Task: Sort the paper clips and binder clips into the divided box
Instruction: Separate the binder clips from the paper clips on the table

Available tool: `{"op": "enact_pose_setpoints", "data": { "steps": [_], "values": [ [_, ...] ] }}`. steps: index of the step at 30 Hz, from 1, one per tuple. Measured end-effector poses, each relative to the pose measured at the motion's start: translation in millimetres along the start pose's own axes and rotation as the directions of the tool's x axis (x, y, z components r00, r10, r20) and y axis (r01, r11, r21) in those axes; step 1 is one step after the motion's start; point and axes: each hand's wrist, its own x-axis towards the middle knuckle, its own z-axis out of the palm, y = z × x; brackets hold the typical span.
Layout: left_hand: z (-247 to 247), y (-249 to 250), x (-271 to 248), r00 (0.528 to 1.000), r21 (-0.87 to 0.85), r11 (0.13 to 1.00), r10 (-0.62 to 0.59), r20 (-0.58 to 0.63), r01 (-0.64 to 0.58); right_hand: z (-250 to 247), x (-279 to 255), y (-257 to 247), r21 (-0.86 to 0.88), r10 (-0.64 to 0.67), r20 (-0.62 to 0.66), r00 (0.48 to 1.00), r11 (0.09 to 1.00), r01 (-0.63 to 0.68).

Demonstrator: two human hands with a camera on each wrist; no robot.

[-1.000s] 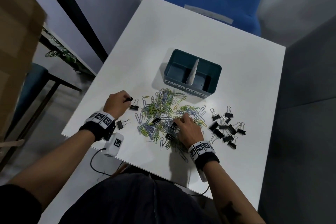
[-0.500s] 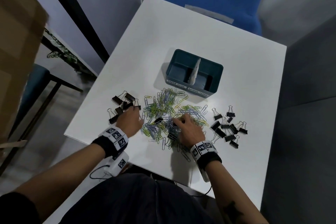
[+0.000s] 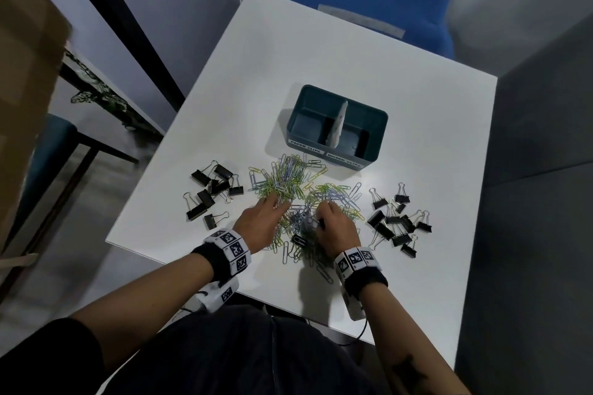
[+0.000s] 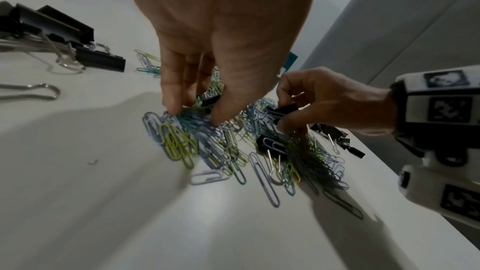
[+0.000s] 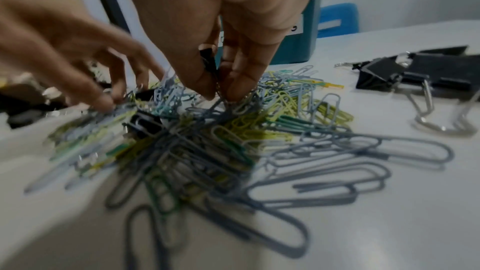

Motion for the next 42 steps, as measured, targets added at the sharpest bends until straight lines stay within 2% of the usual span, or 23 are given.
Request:
{"op": "enact_pose_setpoints", "data": {
  "steps": [3,6,11,15,18,21,25,29,32,36,42],
  "values": [
    [1,0,5,1.000,-0.025,1.000,0.001,0.000,-0.001,-3,-4,5,0.209,0.092,-0.091,0.992,0.975,-0.071],
    [-4,3,12,0.999,-0.048,0.998,0.041,-0.025,-0.042,-14,-9,9,0.422,0.213,-0.152,0.965,0.897,-0.131],
    [-1,6,23,0.995,-0.078,0.994,0.073,-0.069,-0.078,-24,-18,16,0.633,0.320,-0.117,0.940,0.754,-0.178],
    [0,5,28,0.992,-0.154,0.985,0.061,-0.108,-0.078,-29,-19,17,0.677,0.388,-0.132,0.912,0.708,-0.203],
    [-4,2,28,0.995,-0.208,0.976,0.050,-0.088,-0.068,-29,-20,18,0.686,0.417,-0.167,0.893,0.700,-0.198],
    [-6,0,28,0.997,-0.206,0.977,0.050,-0.059,-0.061,-26,-24,22,0.693,0.436,-0.217,0.874,0.699,-0.177],
    [-5,2,28,0.996,-0.177,0.983,0.037,-0.086,-0.052,-29,-30,23,0.732,0.491,-0.238,0.838,0.658,-0.178],
    [-3,4,26,0.989,-0.185,0.978,0.069,-0.129,-0.092,-32,-36,26,0.741,0.481,-0.243,0.842,0.652,-0.159],
    [-8,7,25,0.987,-0.306,0.950,0.013,-0.161,-0.063,-36,-39,33,0.731,0.485,-0.254,0.837,0.663,-0.162],
    [-20,6,27,0.988,-0.552,0.834,-0.063,-0.141,-0.026,-40,-42,48,0.748,0.506,-0.246,0.827,0.642,-0.170],
    [-24,-7,29,0.972,-0.532,0.846,-0.110,-0.207,-0.018,-50,-48,58,0.756,0.538,-0.244,0.807,0.626,-0.189]
  ]
}}
